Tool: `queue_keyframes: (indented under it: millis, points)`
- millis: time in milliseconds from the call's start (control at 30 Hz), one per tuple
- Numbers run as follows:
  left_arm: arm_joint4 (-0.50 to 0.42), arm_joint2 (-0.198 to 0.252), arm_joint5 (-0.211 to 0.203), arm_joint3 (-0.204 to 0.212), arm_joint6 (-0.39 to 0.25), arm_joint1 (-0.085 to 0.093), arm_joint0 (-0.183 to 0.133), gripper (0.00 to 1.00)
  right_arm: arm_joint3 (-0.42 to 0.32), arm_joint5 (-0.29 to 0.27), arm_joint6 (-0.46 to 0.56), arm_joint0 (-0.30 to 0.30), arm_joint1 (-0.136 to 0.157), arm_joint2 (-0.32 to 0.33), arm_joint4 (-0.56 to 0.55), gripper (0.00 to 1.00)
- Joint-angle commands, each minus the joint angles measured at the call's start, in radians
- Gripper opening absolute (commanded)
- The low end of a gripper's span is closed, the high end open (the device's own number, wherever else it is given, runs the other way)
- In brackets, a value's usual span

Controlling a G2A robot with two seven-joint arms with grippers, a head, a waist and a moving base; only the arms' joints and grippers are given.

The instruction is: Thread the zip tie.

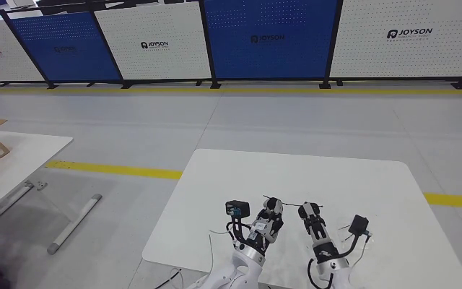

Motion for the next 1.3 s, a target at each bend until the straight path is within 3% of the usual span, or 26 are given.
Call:
queue_keyframes:
  millis: [0, 667, 1267]
  points:
    - [0.0, 0.0, 0.0, 0.0, 0.0, 0.0, 0.0, 0.0, 0.001, 0.0, -0.001, 0.0, -0.001, 0.0, 0.001, 0.0]
    - [0.0, 0.0, 0.0, 0.0, 0.0, 0.0, 0.0, 0.0, 0.01, 0.019, 0.008, 0.012, -0.009, -0.006, -0.003, 0.0]
    - [0.0, 0.0, 0.0, 0.0, 0.0, 0.0, 0.0, 0.0, 0.025, 0.001, 0.028, 0.023, -0.015, -0.017, 0.039, 0.0]
